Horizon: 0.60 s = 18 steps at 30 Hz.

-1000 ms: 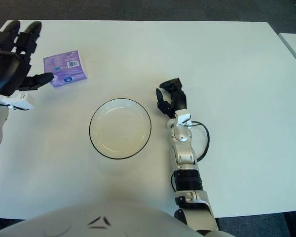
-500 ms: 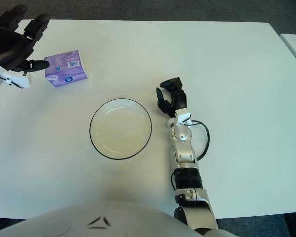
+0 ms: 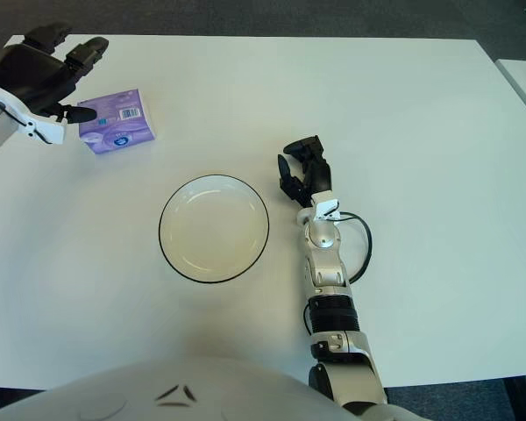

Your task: Put the tissue paper into the plate.

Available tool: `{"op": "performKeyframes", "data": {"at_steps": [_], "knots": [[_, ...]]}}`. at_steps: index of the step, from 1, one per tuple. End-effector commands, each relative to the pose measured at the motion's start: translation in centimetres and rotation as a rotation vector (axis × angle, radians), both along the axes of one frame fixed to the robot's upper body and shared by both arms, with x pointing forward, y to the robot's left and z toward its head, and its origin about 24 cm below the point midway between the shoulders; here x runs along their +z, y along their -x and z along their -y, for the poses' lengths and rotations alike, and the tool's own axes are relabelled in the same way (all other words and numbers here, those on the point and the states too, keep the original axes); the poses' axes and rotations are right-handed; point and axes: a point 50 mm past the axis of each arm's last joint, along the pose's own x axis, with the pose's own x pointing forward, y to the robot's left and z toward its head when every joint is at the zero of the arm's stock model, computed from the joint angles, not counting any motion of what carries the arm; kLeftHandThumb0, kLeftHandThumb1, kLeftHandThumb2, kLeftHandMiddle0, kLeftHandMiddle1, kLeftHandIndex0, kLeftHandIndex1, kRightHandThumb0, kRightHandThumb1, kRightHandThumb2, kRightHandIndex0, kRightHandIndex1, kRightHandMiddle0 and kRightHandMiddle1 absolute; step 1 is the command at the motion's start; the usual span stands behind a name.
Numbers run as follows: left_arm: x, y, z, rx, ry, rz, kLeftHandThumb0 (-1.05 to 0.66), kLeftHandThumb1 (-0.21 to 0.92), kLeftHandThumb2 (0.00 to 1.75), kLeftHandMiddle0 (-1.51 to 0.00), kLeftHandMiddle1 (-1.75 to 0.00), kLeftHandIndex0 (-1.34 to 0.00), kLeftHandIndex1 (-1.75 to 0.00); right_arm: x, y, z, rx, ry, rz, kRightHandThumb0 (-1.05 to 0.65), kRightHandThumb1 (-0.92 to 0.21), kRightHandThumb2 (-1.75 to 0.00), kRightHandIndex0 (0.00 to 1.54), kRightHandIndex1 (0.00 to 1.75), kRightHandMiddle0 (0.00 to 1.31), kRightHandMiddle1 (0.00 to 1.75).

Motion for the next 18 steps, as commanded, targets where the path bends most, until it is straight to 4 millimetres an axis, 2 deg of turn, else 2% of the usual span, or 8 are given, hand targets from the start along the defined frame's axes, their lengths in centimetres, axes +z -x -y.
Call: {"op": "performKeyframes", "data": {"at_steps": [1, 5, 9, 18], "knots": [[0.1, -0.6, 0.2, -0.004, -0.019, -0.014, -1.05, 0.92, 0.87, -0.06, -0.01, -0.04, -0.04, -4.4, 1.7, 0.6, -0.015, -0.026, -0.205, -0.34, -0.92, -0.48, 0.43, 0.99, 0.23, 1.70], [-0.4, -1.2, 0.2, 0.006, -0.030, -0.041, -1.05, 0.92, 0.85, -0.05, -0.01, -0.03, -0.05, -4.3, 1.7, 0.6, -0.011, -0.032, -0.199, -0.34, -0.92, -0.48, 0.43, 1.00, 0.22, 1.70], [-2.1, -3.0, -0.1, 0.038, -0.027, -0.081, -1.05, 0.92, 0.82, -0.04, 0.00, -0.01, -0.10, -4.3, 1.8, 0.6, -0.007, -0.033, -0.191, -0.34, -0.92, -0.49, 0.43, 1.00, 0.22, 1.71], [-2.8, -3.8, -0.3, 0.033, -0.006, -0.130, -1.05, 0.92, 0.81, -0.01, 0.00, 0.00, -0.11, -4.3, 1.8, 0.6, -0.011, -0.044, -0.183, -0.34, -0.92, -0.49, 0.43, 1.02, 0.21, 1.71]]}}
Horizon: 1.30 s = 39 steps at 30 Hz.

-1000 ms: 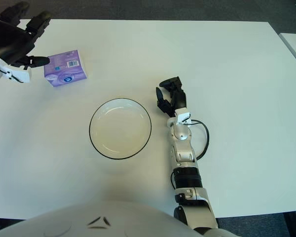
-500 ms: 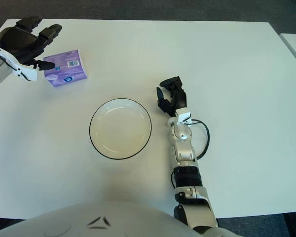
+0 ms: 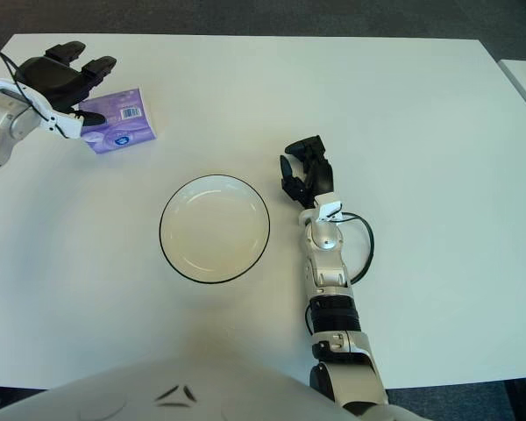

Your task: Put the tissue paper into the plate.

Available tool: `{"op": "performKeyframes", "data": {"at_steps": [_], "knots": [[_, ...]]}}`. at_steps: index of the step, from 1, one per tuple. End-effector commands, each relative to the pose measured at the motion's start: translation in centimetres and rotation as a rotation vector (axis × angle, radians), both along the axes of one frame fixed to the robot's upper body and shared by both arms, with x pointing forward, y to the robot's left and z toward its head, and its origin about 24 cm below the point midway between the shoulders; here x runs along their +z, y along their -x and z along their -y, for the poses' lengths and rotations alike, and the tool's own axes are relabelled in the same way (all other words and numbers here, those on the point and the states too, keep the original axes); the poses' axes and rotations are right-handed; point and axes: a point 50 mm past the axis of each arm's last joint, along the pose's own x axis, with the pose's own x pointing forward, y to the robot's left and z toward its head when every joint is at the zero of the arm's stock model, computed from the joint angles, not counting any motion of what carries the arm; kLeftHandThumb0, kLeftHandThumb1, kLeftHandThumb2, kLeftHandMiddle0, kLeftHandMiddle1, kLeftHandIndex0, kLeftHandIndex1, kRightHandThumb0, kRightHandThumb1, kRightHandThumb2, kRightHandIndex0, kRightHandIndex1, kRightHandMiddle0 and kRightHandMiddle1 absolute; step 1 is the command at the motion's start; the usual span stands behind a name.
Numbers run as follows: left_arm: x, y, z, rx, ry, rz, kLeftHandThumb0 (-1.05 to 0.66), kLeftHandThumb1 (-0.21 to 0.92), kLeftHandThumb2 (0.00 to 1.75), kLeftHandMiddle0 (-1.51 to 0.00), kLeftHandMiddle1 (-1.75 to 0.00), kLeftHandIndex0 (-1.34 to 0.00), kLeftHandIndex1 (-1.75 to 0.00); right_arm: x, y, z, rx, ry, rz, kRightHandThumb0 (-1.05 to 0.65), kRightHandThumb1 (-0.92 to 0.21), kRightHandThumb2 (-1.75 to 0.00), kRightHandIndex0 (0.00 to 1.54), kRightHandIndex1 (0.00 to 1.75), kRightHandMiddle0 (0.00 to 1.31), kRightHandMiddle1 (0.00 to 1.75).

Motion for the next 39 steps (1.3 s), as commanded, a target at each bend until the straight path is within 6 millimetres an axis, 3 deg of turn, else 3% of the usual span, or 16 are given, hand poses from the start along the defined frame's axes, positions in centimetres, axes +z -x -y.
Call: {"op": "performKeyframes", "data": {"at_steps": [1, 39], "knots": [[0.3, -0.2, -0.1, -0.007, 0.001, 0.001, -1.05, 0.92, 0.81, -0.01, 0.00, 0.00, -0.11, -4.3, 1.8, 0.5, -0.019, -0.019, -0.207, -0.34, -0.92, -0.49, 0.42, 1.02, 0.21, 1.71], [-1.5, -1.4, 0.6, 0.042, 0.059, -0.109, -1.05, 0.92, 0.79, -0.08, -0.02, 0.00, -0.18, -4.2, 1.8, 0.7, -0.055, 0.028, -0.228, -0.35, -0.92, -0.47, 0.41, 1.00, 0.24, 1.69]]}}
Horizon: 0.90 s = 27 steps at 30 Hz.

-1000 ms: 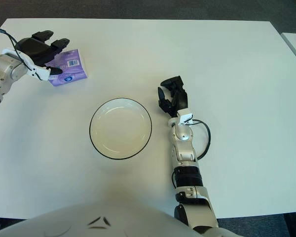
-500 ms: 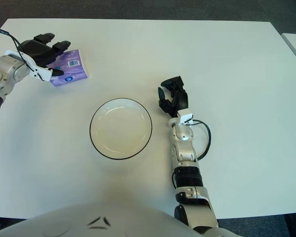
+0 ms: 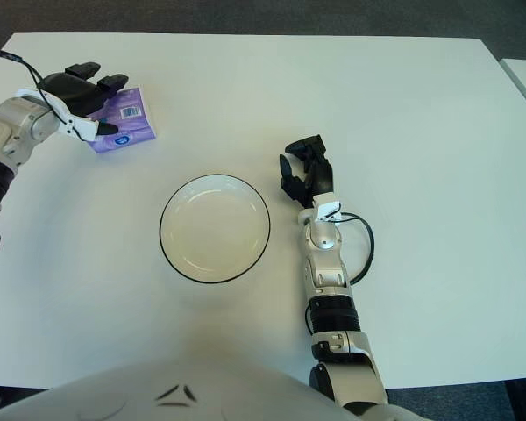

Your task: Put the tissue paper into the plate.

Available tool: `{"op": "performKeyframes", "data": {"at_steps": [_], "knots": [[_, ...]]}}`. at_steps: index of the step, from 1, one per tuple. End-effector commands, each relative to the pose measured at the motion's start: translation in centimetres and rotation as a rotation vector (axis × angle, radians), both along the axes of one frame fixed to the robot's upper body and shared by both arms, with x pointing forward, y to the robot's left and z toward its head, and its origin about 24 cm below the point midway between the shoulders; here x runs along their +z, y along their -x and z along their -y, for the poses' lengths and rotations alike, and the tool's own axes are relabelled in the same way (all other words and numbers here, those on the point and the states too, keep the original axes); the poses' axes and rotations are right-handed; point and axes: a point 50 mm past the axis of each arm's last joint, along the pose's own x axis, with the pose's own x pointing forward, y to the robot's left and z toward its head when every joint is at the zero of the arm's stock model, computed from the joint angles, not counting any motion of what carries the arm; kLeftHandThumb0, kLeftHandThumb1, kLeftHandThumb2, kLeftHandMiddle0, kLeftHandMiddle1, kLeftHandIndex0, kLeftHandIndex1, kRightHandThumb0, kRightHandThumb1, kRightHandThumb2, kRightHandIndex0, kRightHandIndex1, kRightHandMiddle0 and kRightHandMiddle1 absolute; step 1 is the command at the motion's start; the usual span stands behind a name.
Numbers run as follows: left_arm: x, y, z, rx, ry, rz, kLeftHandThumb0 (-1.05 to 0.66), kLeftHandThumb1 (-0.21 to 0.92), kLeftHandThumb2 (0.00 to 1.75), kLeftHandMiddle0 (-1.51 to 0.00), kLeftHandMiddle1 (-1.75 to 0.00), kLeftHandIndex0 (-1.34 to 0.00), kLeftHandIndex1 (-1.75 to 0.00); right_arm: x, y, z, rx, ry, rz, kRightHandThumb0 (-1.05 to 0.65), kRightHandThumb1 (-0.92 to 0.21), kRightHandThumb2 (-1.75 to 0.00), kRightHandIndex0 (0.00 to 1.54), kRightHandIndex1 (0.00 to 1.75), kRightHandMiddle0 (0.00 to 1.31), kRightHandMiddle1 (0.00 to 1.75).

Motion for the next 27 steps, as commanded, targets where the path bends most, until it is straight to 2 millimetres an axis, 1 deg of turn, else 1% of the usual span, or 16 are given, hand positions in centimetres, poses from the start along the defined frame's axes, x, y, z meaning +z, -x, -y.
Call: {"op": "performKeyframes", "data": {"at_steps": [1, 8, 19, 27], "knots": [[0.2, -0.2, 0.1, 0.002, 0.000, -0.002, -1.05, 0.92, 0.79, -0.08, -0.02, 0.00, -0.18, -4.3, 1.8, 0.6, -0.032, -0.002, -0.223, -0.35, -0.92, -0.47, 0.41, 1.00, 0.24, 1.69], [0.2, -0.6, 0.1, 0.021, 0.011, -0.008, -1.04, 0.92, 0.76, -0.10, -0.03, 0.00, -0.20, -4.2, 1.7, 0.5, -0.041, 0.004, -0.221, -0.35, -0.92, -0.46, 0.43, 0.98, 0.25, 1.68], [0.1, -0.9, 0.1, 0.039, 0.039, -0.019, -1.02, 0.92, 0.73, -0.10, -0.02, 0.00, -0.19, -4.2, 1.7, 0.6, -0.037, 0.002, -0.225, -0.35, -0.92, -0.45, 0.44, 0.96, 0.26, 1.67], [-0.2, -1.3, 0.2, 0.074, 0.074, -0.068, -1.00, 0.92, 0.71, -0.08, 0.00, 0.00, -0.17, -4.2, 1.7, 0.7, -0.043, 0.005, -0.223, -0.35, -0.92, -0.44, 0.44, 0.95, 0.27, 1.66]]}}
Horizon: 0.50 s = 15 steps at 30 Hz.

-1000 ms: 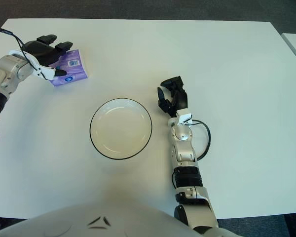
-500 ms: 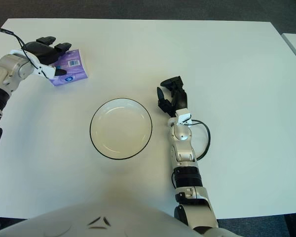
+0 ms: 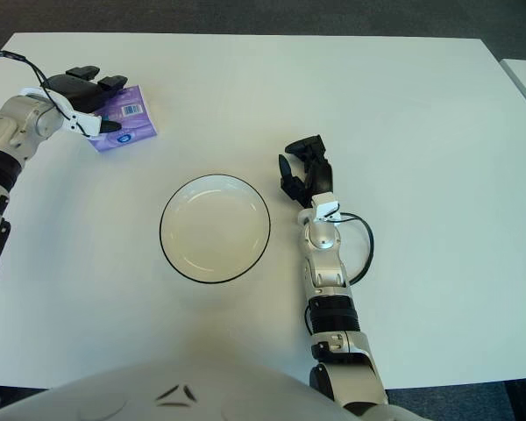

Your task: Put the tissue paper into the plate.

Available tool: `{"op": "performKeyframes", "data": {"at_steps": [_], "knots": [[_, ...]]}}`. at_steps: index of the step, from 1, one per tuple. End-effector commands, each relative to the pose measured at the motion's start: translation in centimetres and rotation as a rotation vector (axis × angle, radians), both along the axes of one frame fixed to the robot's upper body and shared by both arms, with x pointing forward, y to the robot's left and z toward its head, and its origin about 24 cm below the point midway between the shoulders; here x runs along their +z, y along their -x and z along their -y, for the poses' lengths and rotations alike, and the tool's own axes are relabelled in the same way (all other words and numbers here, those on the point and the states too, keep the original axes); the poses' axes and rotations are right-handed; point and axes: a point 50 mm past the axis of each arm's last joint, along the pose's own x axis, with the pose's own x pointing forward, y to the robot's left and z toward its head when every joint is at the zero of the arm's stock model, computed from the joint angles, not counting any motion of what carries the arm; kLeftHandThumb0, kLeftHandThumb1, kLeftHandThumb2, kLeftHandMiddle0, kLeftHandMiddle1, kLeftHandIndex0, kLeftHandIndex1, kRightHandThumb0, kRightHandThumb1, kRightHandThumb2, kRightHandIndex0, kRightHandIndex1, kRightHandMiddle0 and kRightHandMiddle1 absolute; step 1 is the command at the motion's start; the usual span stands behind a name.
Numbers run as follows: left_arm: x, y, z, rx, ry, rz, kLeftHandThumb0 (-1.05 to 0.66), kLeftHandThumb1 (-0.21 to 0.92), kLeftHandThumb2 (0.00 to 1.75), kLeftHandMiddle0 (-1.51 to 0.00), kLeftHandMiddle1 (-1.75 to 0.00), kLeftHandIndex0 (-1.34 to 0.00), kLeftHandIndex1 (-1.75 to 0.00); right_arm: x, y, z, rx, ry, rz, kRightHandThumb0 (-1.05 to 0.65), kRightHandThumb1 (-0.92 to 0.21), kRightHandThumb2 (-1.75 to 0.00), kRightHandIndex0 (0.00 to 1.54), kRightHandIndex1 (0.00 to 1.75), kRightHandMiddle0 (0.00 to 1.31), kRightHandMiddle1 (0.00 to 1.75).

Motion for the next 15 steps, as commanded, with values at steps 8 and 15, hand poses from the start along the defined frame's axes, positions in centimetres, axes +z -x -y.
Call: {"op": "performKeyframes", "data": {"at_steps": [8, 15], "knots": [[0.00, -0.67, 0.51, 0.069, 0.050, -0.112, -1.01, 0.92, 0.68, -0.04, 0.00, 0.00, -0.10, -4.27, 1.73, 0.74, -0.029, -0.008, -0.221, -0.35, -0.92, -0.44, 0.45, 0.95, 0.28, 1.66], [-0.42, -0.97, 1.01, 0.095, 0.046, -0.148, -1.02, 0.92, 0.69, -0.05, 0.00, 0.00, -0.05, -4.26, 1.86, 0.82, -0.028, -0.011, -0.218, -0.35, -0.92, -0.44, 0.45, 0.95, 0.27, 1.66]]}}
